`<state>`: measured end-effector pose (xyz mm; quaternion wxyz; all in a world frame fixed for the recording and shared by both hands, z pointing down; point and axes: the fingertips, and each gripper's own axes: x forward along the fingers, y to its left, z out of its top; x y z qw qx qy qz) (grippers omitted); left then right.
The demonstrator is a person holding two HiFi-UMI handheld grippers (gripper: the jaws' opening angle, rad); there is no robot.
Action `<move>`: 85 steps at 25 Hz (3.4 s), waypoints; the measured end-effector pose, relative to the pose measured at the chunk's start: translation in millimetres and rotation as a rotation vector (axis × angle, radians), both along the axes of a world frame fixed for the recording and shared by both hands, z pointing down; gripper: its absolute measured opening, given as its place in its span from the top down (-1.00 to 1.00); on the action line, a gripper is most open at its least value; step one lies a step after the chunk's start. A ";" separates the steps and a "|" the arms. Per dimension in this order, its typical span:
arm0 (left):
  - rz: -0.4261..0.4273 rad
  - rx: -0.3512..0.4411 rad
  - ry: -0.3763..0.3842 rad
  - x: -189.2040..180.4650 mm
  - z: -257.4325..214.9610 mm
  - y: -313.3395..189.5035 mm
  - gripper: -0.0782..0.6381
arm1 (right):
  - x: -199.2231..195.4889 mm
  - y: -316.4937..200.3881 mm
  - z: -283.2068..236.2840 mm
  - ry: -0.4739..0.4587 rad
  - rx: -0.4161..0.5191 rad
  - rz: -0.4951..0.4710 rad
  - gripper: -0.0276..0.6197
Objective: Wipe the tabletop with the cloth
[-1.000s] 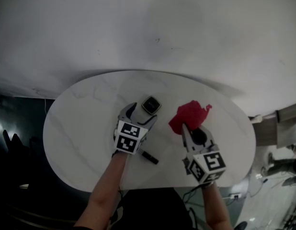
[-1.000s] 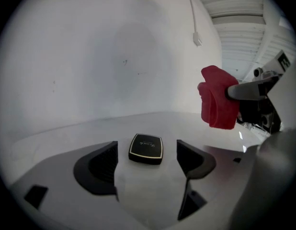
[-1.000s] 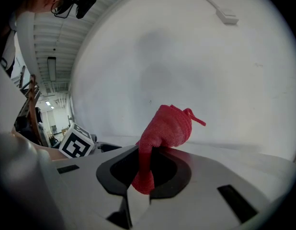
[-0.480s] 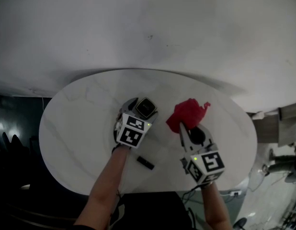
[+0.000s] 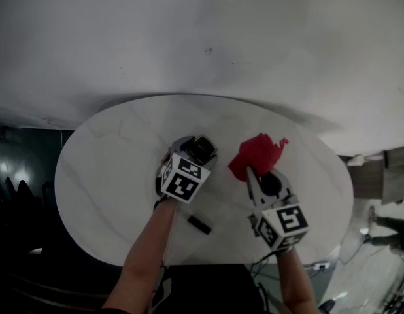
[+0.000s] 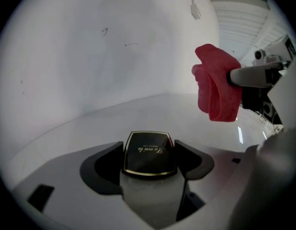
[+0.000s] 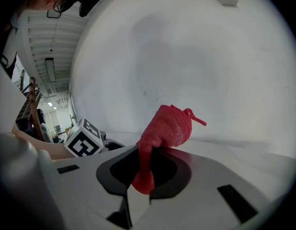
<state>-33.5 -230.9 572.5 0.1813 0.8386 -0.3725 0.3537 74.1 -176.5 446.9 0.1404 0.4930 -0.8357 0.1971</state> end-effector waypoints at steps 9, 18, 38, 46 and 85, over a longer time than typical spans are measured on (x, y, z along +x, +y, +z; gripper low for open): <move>-0.066 0.077 0.065 -16.9 -40.2 -11.8 -0.16 | -19.7 -13.1 8.0 -0.028 -0.039 -0.095 0.77; -0.212 0.157 0.115 -86.5 -90.3 -38.6 -0.16 | -91.7 -88.5 8.4 -0.002 0.021 -0.308 0.77; -0.443 0.163 0.165 -181.9 -103.5 -37.8 -0.16 | -238.9 -158.6 85.3 0.156 -0.081 -0.560 0.77; -0.393 0.162 0.190 -159.9 -107.8 -46.1 -0.16 | -200.3 -173.3 96.1 0.176 -0.162 -0.467 0.77; -0.362 0.171 0.232 -159.7 -117.0 -10.7 -0.16 | -203.0 -121.7 75.5 0.120 -0.309 -0.441 0.77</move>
